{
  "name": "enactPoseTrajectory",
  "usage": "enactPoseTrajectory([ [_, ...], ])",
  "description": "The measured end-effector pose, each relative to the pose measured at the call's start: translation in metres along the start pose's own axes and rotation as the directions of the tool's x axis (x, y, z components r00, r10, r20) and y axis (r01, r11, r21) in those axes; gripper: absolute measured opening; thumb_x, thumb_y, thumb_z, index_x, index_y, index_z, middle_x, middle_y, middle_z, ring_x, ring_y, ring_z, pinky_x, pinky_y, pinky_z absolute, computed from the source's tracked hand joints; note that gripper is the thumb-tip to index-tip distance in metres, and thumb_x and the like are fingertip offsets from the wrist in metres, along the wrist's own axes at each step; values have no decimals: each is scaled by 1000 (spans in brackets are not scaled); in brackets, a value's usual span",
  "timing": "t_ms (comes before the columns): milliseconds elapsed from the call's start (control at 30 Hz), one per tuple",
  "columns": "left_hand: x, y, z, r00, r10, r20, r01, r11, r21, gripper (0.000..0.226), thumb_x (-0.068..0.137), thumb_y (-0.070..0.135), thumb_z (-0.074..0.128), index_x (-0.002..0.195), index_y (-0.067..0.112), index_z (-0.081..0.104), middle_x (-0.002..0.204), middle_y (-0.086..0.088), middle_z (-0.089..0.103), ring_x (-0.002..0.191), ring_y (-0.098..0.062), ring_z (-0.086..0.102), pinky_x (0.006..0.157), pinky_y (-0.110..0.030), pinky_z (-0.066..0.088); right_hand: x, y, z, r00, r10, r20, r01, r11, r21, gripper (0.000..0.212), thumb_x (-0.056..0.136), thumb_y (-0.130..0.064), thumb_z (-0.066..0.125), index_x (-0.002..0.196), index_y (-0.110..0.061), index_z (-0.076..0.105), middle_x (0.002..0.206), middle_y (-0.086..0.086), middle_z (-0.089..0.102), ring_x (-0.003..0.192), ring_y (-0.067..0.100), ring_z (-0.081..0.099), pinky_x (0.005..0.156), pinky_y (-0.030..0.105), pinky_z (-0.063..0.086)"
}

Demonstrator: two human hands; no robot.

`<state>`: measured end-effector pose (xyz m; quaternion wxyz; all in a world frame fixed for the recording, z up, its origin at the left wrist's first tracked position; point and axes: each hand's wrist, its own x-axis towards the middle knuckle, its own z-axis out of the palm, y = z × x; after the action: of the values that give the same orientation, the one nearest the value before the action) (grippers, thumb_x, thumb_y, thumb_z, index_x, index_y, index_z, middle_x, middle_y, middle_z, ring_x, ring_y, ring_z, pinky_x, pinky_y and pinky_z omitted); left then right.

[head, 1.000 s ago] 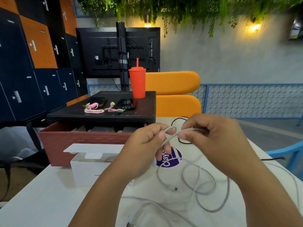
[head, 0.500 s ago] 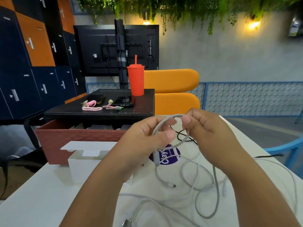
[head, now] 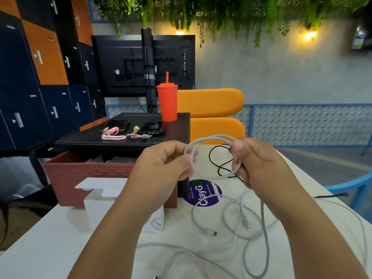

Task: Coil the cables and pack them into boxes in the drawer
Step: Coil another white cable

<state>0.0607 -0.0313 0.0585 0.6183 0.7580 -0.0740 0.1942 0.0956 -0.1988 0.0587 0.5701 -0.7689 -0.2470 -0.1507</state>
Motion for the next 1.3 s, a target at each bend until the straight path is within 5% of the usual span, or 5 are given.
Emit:
enactPoseTrajectory([
  [167, -3, 10, 7, 988, -66, 141, 123, 889, -442, 26, 80, 28, 53, 73, 7, 67, 81, -9, 71, 70, -18, 69, 68, -24, 56, 1, 3, 6, 999, -39, -29, 41, 996, 84, 41, 94, -39, 41, 60, -16, 45, 41, -11, 40, 39, 2, 34, 41, 9, 27],
  [400, -8, 11, 19, 999, 28, 35, -5, 848, -529, 16, 68, 23, 58, 78, 11, 64, 75, -5, 72, 57, -12, 65, 55, -17, 52, 1, 6, 16, 990, -118, -82, 120, 992, 31, 37, 83, -47, 34, 63, -18, 44, 47, -11, 44, 45, 3, 38, 45, 11, 29],
  [733, -5, 3, 13, 987, -7, 160, 34, 986, -165, 25, 97, 17, 38, 86, 22, 59, 68, 1, 71, 72, -9, 63, 75, -20, 50, 1, 5, 16, 973, -139, -184, 145, 989, 22, 37, 83, -47, 34, 62, -20, 45, 50, -10, 48, 49, 3, 42, 47, 13, 33],
  [933, -7, 1, 2, 985, -88, 149, 65, 986, 156, 28, 94, 36, 40, 81, 27, 64, 102, -21, 62, 80, -15, 50, 44, -9, 35, 2, 6, 16, 968, -111, -225, 122, 992, 38, 36, 83, -47, 35, 61, -20, 46, 47, -11, 48, 46, 3, 41, 44, 12, 31],
  [1300, -1, -2, 8, 988, 105, 116, -101, 994, -41, 38, 87, 1, 56, 105, 35, 58, 86, 6, 68, 83, -10, 65, 70, -16, 53, 1, 8, 16, 986, -128, -102, 122, 990, -64, 36, 83, -48, 35, 56, -26, 45, 49, -11, 48, 50, 4, 42, 49, 16, 32],
])
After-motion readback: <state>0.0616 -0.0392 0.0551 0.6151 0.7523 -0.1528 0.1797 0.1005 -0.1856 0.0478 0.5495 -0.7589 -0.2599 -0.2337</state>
